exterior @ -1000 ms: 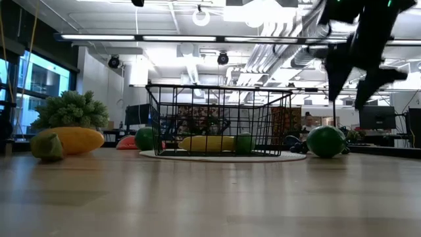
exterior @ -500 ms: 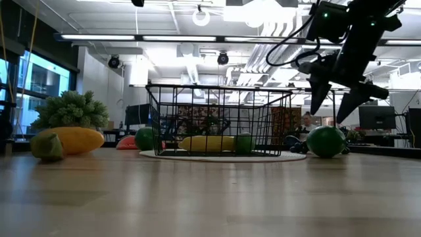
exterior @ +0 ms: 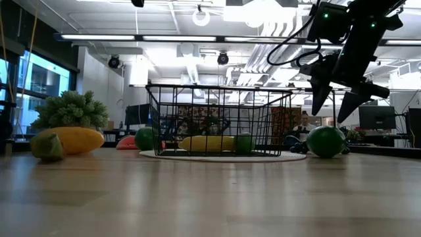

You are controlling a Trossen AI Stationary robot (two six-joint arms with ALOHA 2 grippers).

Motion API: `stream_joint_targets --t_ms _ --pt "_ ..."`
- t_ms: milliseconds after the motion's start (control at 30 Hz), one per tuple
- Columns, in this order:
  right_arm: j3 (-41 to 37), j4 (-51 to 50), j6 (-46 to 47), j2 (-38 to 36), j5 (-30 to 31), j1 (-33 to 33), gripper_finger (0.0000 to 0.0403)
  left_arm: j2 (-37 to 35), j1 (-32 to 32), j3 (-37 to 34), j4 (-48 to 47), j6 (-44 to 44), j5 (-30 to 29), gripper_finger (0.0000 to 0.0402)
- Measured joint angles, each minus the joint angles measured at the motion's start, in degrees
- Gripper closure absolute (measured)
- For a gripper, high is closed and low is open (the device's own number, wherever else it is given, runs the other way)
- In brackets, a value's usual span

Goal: Build produce basket
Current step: Put the green lime into the black wire basket

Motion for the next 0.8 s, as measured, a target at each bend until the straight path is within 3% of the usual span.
stream_joint_targets --t_ms 333,467,800 --pt "0.0 0.2 1.0 3.5 -0.1 0.0 0.0064 0.0 0.0 0.0 -0.1 -0.1 0.0 0.0218" --pt "0.0 0.0 6.0 4.3 -0.6 0.0 0.0062 0.0 0.0 0.0 -0.2 -0.1 0.0 0.0218" --pt "0.0 2.5 6.3 10.0 -2.6 0.0 0.0061 0.0 0.0 0.0 -0.3 -0.1 0.0 0.0218"
